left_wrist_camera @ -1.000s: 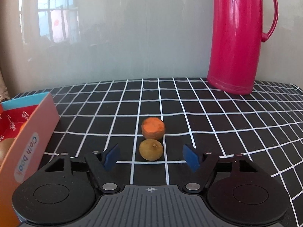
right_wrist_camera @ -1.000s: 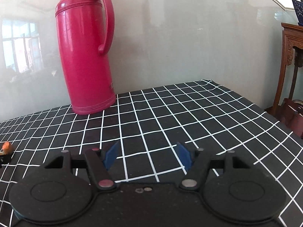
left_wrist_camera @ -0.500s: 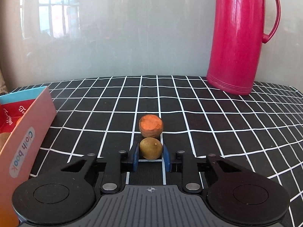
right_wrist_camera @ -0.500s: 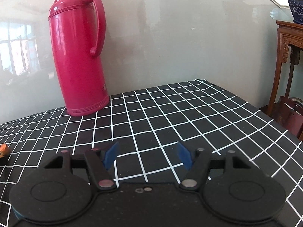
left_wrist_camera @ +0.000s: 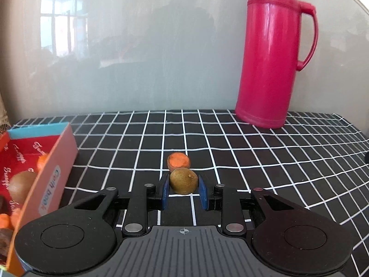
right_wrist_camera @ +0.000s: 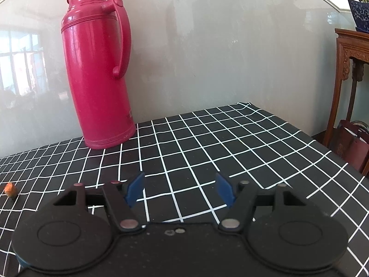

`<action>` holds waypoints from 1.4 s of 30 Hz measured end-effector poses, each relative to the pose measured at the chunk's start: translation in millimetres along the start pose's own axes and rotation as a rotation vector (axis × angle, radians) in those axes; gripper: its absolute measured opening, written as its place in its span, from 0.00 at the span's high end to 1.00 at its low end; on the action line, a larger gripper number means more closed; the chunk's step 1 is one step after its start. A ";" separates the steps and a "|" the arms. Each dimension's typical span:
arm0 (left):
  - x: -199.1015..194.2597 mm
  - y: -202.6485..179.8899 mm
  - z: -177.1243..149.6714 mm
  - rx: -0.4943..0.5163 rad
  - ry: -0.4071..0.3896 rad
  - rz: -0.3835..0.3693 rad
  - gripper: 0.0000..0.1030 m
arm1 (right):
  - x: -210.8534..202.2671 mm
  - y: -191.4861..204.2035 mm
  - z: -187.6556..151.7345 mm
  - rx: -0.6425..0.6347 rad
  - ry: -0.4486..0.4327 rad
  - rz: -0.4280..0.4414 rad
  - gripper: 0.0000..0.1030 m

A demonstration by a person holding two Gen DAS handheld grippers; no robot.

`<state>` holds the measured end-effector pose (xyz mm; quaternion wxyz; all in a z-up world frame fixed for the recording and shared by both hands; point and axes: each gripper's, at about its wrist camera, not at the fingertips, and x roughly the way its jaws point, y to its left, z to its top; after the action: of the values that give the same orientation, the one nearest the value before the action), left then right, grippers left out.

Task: Organize fruits
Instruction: 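Carry the brown fruit with the left tool into the red box and open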

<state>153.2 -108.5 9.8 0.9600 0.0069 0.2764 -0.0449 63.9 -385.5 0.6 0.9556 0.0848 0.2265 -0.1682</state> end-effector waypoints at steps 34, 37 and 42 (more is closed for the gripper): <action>-65.6 130.3 -5.2 -0.094 -0.062 0.160 0.74 | -17.6 109.1 -0.7 -0.086 0.011 0.150 0.33; -69.4 147.8 -8.4 -0.109 -0.058 0.185 0.74 | -18.4 125.3 -4.4 -0.107 0.015 0.171 0.33; -76.7 175.6 -17.3 -0.135 -0.047 0.228 0.74 | -18.0 147.2 -7.0 -0.121 0.027 0.199 0.33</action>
<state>95.1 73.4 33.9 0.9634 -0.0273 0.2536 0.0829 98.9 -241.9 15.4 0.9678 0.0516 0.2397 -0.0573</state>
